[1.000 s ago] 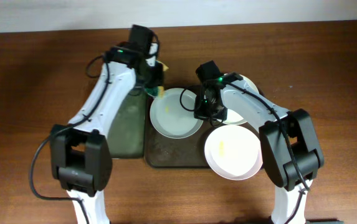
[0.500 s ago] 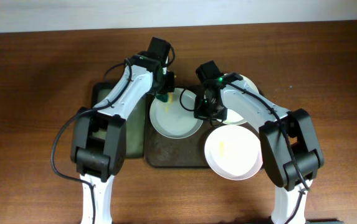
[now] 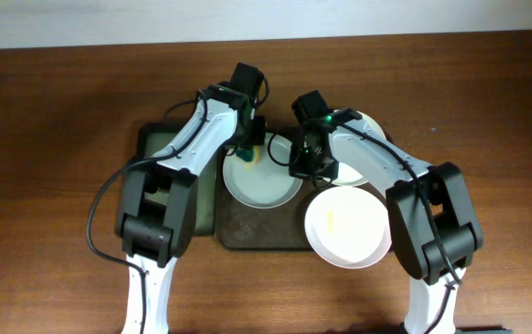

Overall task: Clean dirty plates on tray and stack at the side
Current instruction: 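Scrub the pale blue plate with the sponge while right gripper holds rim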

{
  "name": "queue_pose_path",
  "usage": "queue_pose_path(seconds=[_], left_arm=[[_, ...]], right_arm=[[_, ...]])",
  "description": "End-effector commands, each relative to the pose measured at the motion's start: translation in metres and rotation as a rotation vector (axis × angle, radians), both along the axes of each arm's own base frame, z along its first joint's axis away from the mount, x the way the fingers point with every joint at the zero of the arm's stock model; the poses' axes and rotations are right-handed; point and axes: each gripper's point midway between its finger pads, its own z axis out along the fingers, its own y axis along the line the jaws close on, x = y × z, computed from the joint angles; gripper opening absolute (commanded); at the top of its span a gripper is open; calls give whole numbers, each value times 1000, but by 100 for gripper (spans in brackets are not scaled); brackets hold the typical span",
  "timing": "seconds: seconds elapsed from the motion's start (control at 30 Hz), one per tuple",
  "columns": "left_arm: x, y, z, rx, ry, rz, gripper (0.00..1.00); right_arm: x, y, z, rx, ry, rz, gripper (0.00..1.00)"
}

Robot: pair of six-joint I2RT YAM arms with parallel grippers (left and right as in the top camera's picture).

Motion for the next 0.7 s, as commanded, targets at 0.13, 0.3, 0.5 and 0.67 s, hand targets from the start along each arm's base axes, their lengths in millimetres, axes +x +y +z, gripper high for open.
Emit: queue_pose_path(seconds=[0.13, 0.3, 0.5, 0.67], left_arm=[[-20, -1, -27, 32, 94, -29, 0], [-20, -3, -23, 79, 63, -43, 0], [-20, -21, 22, 111, -55, -83, 0], [-41, -20, 60, 103, -48, -45, 0]], right_arm=[[1, 3, -2, 19, -1, 9, 4], [1, 3, -2, 19, -2, 9, 4], [1, 3, -2, 20, -5, 9, 4], [1, 3, -2, 20, -5, 10, 4]])
